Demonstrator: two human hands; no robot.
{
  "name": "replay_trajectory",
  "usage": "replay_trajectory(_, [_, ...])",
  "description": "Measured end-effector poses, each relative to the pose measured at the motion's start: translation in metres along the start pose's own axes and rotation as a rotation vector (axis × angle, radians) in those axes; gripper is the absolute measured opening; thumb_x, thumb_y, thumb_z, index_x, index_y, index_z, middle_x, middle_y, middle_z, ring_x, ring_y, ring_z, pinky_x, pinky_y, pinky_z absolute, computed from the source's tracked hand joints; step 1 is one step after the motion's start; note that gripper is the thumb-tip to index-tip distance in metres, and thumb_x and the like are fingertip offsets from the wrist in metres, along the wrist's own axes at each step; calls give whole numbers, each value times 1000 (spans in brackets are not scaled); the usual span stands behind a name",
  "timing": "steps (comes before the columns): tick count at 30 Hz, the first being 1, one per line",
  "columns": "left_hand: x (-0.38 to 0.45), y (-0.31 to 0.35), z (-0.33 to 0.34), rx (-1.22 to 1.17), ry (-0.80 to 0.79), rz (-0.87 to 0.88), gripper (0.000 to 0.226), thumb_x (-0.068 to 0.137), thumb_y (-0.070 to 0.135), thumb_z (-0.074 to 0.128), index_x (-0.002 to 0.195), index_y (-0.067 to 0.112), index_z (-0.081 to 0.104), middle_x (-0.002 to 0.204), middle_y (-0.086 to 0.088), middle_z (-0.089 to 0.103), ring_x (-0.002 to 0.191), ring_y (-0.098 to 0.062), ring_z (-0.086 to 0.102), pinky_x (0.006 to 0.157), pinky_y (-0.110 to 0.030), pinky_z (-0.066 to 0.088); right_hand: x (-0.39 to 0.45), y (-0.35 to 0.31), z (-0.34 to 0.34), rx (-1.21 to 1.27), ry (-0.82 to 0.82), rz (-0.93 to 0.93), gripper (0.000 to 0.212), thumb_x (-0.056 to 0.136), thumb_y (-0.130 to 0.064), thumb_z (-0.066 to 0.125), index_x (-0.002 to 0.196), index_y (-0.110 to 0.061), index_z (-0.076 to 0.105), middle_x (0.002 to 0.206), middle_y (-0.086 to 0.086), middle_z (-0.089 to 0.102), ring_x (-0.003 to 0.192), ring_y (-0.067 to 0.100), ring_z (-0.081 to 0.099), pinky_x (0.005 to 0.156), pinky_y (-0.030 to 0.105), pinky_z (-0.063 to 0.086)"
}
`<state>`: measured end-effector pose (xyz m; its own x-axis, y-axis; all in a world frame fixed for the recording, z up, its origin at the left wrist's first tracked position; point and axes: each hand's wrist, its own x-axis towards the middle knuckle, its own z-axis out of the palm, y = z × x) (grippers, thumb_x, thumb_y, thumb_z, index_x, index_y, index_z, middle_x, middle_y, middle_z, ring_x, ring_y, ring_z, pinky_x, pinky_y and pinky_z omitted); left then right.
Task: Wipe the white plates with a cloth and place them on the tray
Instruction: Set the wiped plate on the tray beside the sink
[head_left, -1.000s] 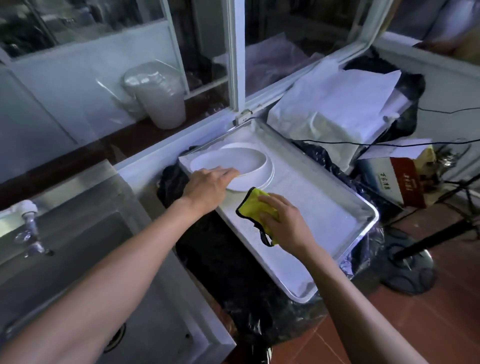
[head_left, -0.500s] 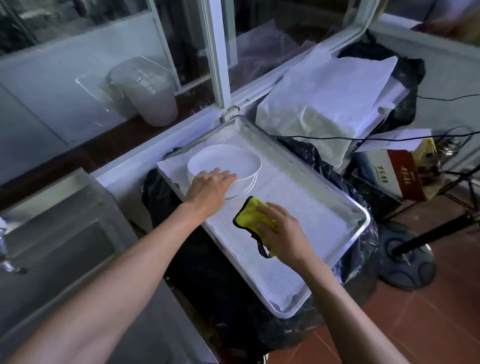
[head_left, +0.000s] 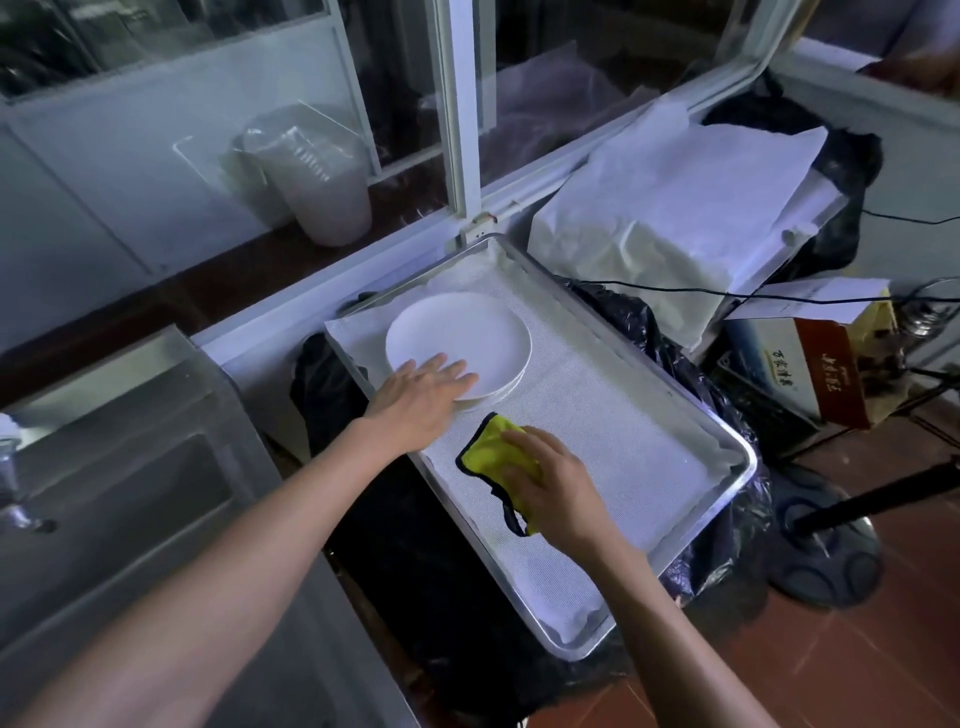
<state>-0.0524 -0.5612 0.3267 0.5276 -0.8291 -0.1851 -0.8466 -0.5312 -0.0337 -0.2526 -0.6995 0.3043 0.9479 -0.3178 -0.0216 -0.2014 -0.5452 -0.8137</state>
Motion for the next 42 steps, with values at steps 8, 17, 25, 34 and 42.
replay_trajectory(8, [-1,-5,5,2,-70,-5,58,107,18,43,160,28,22,169,4,17,157,-22,9,123,-54,18,-2,0,13,-6,-28,19,40,98,-28,63,137,-23,59,139,-7,54,117,14,55,93,23,41])
replay_trajectory(17, [-2,-10,5,12,-73,-33,55,106,24,45,157,31,27,167,7,22,156,-24,13,122,-55,20,-2,0,24,-14,-58,2,39,98,-28,63,137,-24,59,138,-8,54,116,14,56,92,24,42])
replay_trajectory(25, [-36,-11,6,-118,194,-170,31,100,29,46,118,15,67,122,-1,67,117,-25,59,90,-42,52,3,-11,42,-2,-106,-43,41,96,-26,64,137,-24,59,137,-9,54,115,11,55,90,11,38])
replay_trajectory(34, [-130,-34,38,-281,247,-429,29,98,30,55,122,24,72,120,5,73,114,-24,66,87,-39,55,8,-45,90,-52,-261,-236,45,95,-23,65,139,-21,57,140,-2,55,113,22,59,89,34,51])
replay_trajectory(42, [-244,-47,85,-542,184,-757,34,97,8,57,129,8,69,114,-20,73,98,-38,70,89,-42,56,4,-75,151,-189,-488,-428,49,97,-19,62,145,-23,51,142,1,53,117,32,56,87,44,52])
